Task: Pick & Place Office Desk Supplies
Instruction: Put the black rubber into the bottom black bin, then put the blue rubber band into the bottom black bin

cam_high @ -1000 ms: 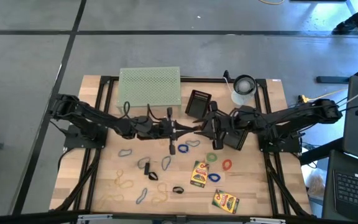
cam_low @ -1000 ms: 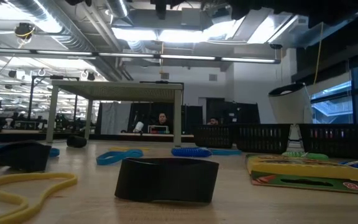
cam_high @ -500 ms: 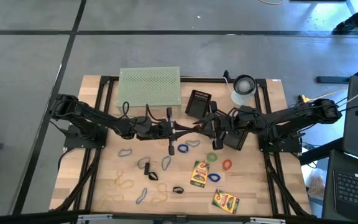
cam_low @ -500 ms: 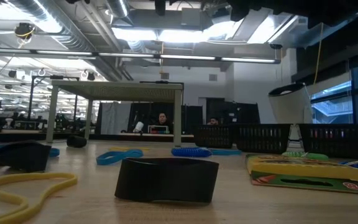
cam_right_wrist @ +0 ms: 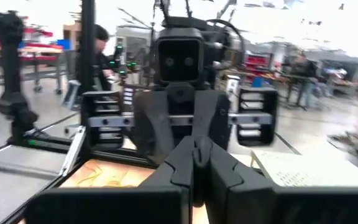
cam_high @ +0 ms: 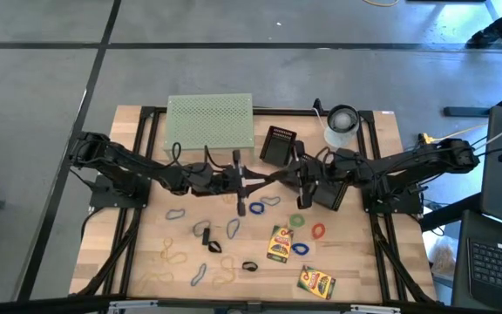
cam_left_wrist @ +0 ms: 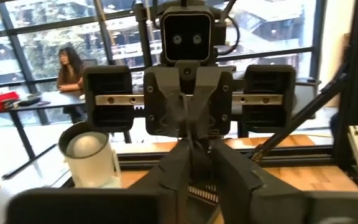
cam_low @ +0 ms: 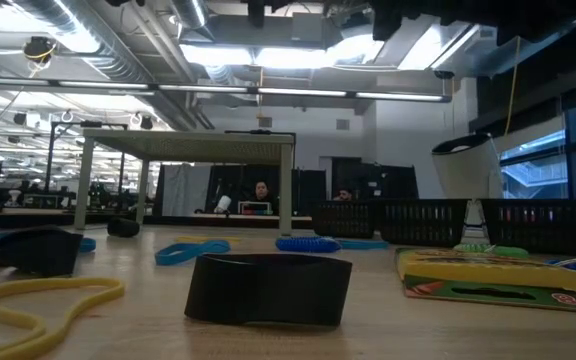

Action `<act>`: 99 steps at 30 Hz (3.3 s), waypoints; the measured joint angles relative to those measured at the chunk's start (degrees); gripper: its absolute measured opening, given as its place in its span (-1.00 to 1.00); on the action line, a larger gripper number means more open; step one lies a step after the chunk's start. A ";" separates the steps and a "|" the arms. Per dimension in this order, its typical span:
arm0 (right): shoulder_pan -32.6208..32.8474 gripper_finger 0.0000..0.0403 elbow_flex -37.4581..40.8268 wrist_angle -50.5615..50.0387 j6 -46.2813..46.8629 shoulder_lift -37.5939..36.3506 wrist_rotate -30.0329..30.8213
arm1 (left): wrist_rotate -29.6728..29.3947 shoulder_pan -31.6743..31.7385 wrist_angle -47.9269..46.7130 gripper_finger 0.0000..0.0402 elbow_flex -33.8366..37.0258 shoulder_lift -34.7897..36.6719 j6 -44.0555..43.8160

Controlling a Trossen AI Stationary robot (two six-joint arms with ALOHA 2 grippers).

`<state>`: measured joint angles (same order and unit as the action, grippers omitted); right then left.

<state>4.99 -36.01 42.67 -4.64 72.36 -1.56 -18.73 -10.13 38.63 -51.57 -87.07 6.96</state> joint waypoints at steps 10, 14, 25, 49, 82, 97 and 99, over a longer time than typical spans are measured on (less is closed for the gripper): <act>-0.20 -0.96 0.00 -25.81 8.19 -8.52 14.57 | -7.80 -0.07 -15.30 -0.20 0.00 3.64 -0.88; -0.17 -0.97 0.00 -45.20 22.41 -12.85 12.03 | -10.08 -0.07 -20.89 -0.19 0.00 5.50 -4.81; 0.45 -0.97 0.02 -82.19 50.74 -15.07 4.69 | -10.22 -0.07 -26.51 -0.22 0.00 5.81 -8.82; 0.35 -0.58 0.02 -86.89 51.99 -9.18 5.00 | -10.16 -2.69 -37.11 -0.18 0.00 5.81 -12.02; 2.44 0.06 -8.51 -55.34 21.49 -0.40 7.59 | -11.85 -2.65 -56.07 -0.18 0.00 5.81 -21.34; 2.73 0.06 -14.91 -52.80 9.66 21.75 6.48 | -11.78 -2.69 -58.39 -0.18 0.00 5.81 -23.43; 2.73 0.06 -16.51 -54.48 7.81 24.31 6.51 | -11.77 -2.69 -58.80 -0.18 0.00 5.83 -24.67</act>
<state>7.73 -52.52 -11.81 3.17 96.67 4.95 -30.50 -12.82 -20.17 -51.57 -81.24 -17.71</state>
